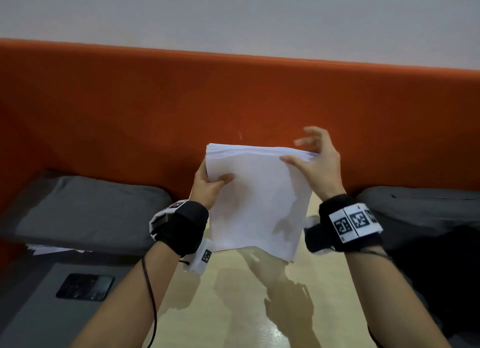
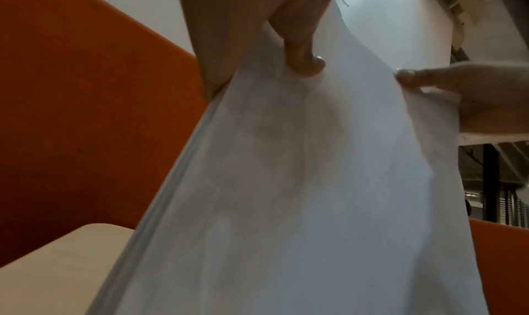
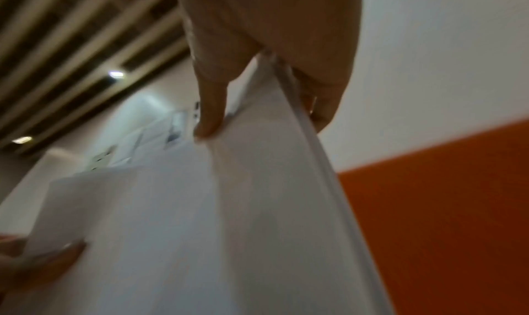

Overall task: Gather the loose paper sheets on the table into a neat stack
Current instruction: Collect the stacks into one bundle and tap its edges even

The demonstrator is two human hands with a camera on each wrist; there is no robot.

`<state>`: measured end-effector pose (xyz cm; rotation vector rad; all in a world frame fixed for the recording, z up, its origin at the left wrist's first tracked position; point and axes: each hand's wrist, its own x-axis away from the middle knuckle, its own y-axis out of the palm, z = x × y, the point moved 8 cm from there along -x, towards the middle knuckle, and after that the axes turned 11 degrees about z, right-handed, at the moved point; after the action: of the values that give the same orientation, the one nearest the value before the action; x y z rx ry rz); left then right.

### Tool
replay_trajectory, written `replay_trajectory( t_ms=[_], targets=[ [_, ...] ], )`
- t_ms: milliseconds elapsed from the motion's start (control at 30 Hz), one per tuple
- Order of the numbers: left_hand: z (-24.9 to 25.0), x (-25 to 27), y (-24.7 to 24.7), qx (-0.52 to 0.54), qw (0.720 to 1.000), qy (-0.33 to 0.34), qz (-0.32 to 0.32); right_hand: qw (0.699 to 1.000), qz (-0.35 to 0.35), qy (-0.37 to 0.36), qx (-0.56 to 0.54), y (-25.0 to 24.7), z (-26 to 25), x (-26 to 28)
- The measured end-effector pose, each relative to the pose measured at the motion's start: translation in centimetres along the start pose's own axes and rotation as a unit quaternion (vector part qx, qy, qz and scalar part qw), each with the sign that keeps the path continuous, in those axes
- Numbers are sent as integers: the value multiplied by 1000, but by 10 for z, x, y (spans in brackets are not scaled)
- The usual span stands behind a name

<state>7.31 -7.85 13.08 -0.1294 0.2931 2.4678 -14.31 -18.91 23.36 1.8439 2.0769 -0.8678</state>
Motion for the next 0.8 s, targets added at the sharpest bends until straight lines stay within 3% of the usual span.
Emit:
replay_trajectory(
  t_ms=[67, 167, 233, 300, 467, 567, 633, 700, 800],
  targets=[
    [-1, 0, 1, 2, 1000, -1, -3, 977, -87, -102, 168, 18, -36, -8],
    [2, 1, 2, 4, 1000, 9, -15, 857, -242, -199, 409, 65, -49, -2],
    [5, 4, 2, -1, 1000, 18, -26, 822, -294, -213, 438, 91, -48, 9],
    [7, 7, 1, 3, 999, 20, -27, 813, -308, -220, 443, 106, -48, 16],
    [2, 10, -3, 7, 1000, 3, -22, 831, -291, -218, 421, 104, -54, 18],
    [-19, 15, -8, -51, 998, -24, -35, 849, -267, -222, 397, 89, -59, 16],
    [-41, 19, -20, -113, 992, -45, -32, 880, -232, -200, 363, 67, -62, 5],
    [-60, 17, -45, -160, 985, -67, 24, 926, -190, -143, 293, 37, -59, -12],
    [-69, 9, -73, -101, 984, -91, 112, 980, -128, -32, 148, -7, -40, -36]
  ],
)
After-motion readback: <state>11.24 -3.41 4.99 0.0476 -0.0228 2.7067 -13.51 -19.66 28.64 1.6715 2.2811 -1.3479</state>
